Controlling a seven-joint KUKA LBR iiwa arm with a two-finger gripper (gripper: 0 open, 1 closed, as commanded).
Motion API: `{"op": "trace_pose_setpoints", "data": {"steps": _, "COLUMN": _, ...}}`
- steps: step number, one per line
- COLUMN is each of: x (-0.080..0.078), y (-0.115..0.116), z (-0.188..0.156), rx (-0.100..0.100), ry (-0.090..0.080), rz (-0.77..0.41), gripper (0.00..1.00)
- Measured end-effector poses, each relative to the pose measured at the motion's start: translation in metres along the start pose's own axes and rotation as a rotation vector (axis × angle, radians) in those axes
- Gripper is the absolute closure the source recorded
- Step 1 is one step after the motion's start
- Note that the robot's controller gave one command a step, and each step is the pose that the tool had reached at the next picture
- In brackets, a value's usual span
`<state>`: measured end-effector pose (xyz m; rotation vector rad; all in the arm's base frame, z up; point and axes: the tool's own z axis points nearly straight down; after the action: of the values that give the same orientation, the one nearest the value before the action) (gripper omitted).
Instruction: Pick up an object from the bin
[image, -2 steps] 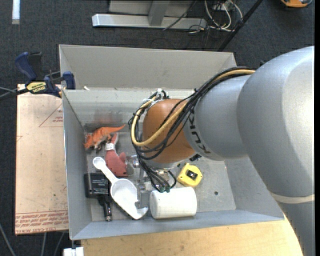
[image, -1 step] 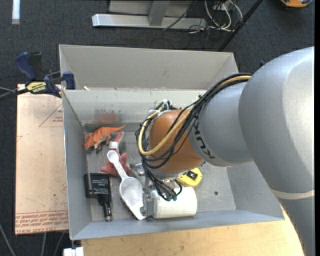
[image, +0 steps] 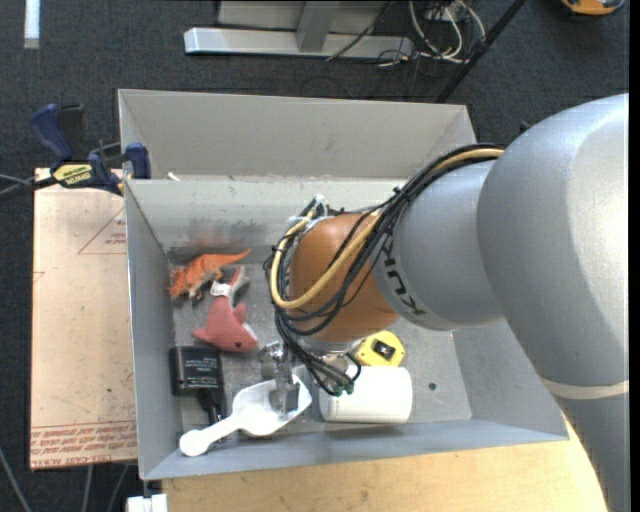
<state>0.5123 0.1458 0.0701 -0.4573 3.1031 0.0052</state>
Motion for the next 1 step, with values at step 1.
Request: {"op": "trace_pose_setpoints", "data": {"steps": 1, "x": -0.0014, "y": 0.0011, "z": 0.0, "rx": -0.001, "ry": 0.0, "rz": -0.003, "gripper": 1.0}}
